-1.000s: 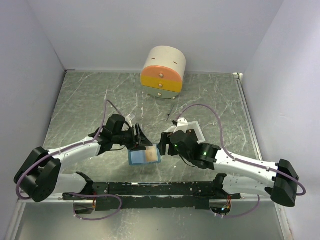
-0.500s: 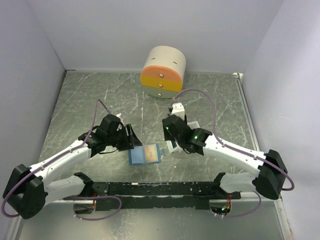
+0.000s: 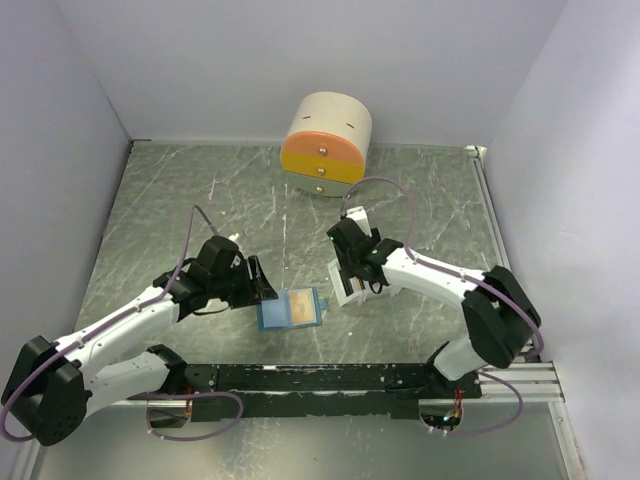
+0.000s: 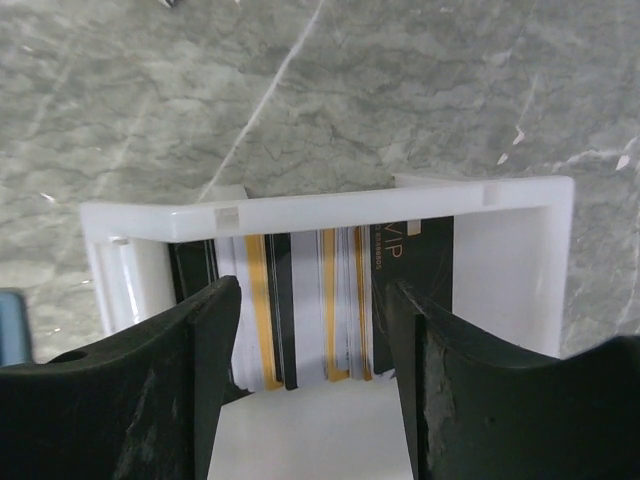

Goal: Put the credit cards into the card holder
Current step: Insert the credit card into the card holder, then pick up the credit card from the storage box.

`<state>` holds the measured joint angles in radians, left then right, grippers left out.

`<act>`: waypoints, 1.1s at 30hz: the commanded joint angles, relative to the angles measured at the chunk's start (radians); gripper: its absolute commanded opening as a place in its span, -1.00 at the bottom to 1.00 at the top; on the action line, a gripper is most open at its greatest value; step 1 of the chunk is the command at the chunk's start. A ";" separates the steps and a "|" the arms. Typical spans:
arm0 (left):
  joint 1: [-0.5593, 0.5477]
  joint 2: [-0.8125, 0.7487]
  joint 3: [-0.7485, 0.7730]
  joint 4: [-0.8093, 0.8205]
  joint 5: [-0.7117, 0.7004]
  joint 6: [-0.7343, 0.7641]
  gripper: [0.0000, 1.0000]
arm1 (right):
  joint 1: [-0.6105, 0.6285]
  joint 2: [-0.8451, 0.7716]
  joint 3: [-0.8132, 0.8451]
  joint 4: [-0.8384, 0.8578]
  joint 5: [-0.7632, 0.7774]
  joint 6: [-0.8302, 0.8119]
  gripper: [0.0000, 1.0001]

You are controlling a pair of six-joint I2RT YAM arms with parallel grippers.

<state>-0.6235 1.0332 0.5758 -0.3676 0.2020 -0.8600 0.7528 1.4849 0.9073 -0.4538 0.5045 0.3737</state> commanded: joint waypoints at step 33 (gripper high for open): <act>0.002 0.030 -0.041 0.098 0.070 0.009 0.29 | -0.022 0.134 0.032 -0.077 0.332 0.011 -0.19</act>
<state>-0.6235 1.0752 0.5392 -0.2958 0.2546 -0.8459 0.7341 1.6444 0.9226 -0.4938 0.7666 0.3702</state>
